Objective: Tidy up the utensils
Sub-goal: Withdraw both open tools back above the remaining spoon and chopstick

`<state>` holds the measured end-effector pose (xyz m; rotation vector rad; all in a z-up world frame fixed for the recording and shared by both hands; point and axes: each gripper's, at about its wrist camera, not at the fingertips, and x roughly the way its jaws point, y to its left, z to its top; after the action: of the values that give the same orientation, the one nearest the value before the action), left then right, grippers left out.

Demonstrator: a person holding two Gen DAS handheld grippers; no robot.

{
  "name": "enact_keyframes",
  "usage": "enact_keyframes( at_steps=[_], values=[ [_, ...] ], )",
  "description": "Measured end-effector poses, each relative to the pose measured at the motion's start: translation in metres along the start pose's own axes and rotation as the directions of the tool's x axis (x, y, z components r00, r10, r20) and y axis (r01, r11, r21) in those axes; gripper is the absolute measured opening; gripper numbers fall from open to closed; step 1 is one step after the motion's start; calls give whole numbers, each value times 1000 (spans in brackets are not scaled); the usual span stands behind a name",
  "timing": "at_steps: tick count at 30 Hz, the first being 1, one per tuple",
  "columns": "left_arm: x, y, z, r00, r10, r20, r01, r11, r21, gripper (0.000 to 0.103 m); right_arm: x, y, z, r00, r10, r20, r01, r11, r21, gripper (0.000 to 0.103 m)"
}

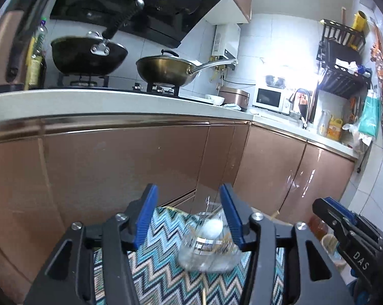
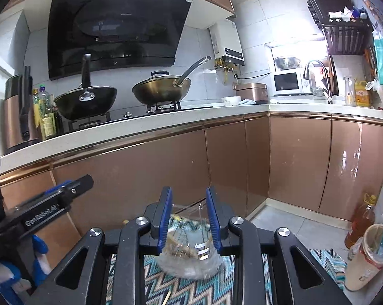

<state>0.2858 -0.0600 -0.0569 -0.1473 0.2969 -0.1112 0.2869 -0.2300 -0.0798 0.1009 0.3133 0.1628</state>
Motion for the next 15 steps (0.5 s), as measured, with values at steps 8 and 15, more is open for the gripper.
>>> enact_keyframes(
  at_steps=[8, 15],
  values=[
    [-83, 10, -18, 999, 40, -3, -39, 998, 48, 55, -53, 17, -16, 998, 4, -58, -3, 1000, 18, 30],
    [-132, 20, -33, 998, 69, -3, -68, 995, 79, 59, -85, 32, -32, 994, 12, -106, -9, 1000, 25, 33]
  ],
)
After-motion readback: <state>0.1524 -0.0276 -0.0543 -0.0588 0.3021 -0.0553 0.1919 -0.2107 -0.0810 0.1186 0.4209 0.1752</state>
